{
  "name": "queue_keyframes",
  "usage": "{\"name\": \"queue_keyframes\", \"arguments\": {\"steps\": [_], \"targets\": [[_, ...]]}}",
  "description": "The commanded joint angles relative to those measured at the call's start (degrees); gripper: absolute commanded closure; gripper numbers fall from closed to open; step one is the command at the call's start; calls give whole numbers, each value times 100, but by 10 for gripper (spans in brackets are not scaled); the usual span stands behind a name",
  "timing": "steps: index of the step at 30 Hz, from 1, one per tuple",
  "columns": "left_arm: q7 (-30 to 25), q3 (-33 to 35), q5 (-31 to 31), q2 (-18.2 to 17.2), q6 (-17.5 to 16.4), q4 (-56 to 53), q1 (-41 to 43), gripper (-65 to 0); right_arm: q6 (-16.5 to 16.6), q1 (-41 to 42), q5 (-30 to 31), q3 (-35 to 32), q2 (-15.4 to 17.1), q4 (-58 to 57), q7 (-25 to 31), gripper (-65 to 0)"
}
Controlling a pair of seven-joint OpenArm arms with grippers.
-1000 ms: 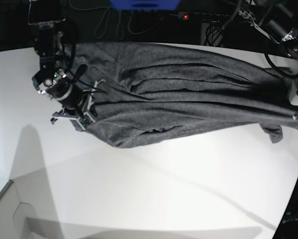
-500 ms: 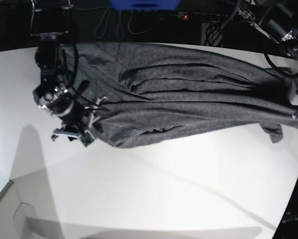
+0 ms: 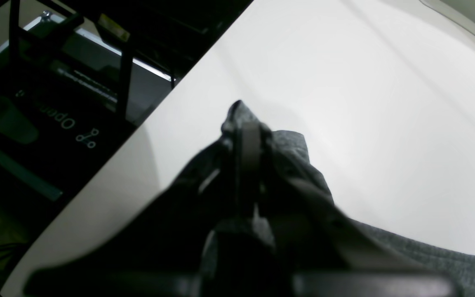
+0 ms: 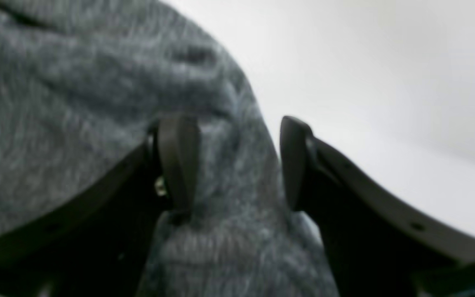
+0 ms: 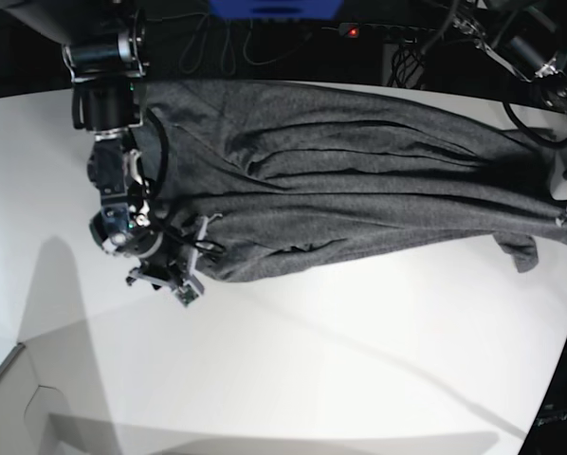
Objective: Layout the t-shirt on the table in an organized manner, then fold the t-shirt properly
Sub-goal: 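Lift the held shirt edge with both grippers and fold it over the shirt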
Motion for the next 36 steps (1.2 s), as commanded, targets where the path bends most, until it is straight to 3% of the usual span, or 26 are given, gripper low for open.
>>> {"name": "queue_keyframes", "arguments": {"steps": [1,13,15,19,28,36], "targets": [[-174,-5,-94,-104,-7,93,-79,-1,12,199,31,15,35,-20,103,-324],[-183,-5,-94,-104,-7,58,-79,-1,12,630,31,7,61,-802,111,-306],[-183,-5,-94,-104,-7,58,-79,-1,12,630,31,7,70,-811,111,-245],[-183,-5,-94,-104,-7,84,-79,-1,12,639,31,7,70,-776,111,0],[-157,3,-94,-104,-7,58,-501,-1,12,876,31,51,387,-424,111,0],[-192,847,-86,-95,-7,40,-966,-1,12,841,31,622,352,253,67,0]]}}
